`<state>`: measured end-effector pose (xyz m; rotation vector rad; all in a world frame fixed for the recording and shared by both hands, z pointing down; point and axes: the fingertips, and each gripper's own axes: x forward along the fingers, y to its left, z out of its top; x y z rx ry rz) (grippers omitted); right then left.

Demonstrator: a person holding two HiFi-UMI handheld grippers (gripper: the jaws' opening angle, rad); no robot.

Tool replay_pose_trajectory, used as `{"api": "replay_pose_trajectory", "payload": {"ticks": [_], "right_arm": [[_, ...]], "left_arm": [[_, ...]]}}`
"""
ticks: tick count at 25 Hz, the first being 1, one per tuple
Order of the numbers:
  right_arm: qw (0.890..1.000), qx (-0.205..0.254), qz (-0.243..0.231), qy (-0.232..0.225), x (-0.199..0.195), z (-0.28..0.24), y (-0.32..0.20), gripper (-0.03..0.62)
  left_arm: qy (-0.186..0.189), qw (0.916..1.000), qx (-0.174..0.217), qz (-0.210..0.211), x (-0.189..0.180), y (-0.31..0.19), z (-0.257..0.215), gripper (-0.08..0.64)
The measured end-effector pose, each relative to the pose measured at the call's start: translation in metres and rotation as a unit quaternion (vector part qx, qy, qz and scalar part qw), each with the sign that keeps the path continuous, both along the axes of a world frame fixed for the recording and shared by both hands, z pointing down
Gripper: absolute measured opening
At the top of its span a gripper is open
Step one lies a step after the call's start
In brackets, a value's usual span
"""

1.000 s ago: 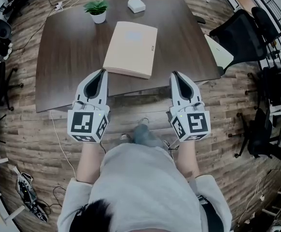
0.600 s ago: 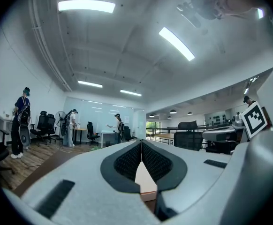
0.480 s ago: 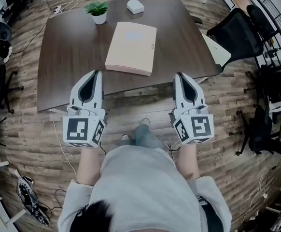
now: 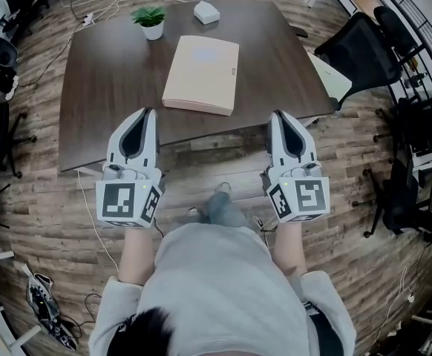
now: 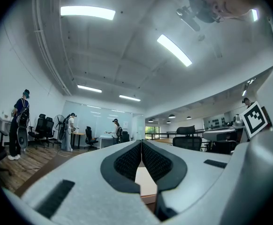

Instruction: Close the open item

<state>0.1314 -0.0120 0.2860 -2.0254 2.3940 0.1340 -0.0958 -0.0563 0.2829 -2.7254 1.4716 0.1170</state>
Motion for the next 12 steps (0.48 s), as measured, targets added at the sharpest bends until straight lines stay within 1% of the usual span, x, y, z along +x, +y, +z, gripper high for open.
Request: {"api": "replay_pose_trajectory", "payload": {"ticks": [12], "right_arm": [[1.000, 0.000, 0.006, 0.007, -0.0021, -0.0011, 0.0021, 0.014]], "left_arm": [[0.003, 1.0000, 0.000, 0.003, -0.0010, -0.0006, -0.0011, 0.009]]}}
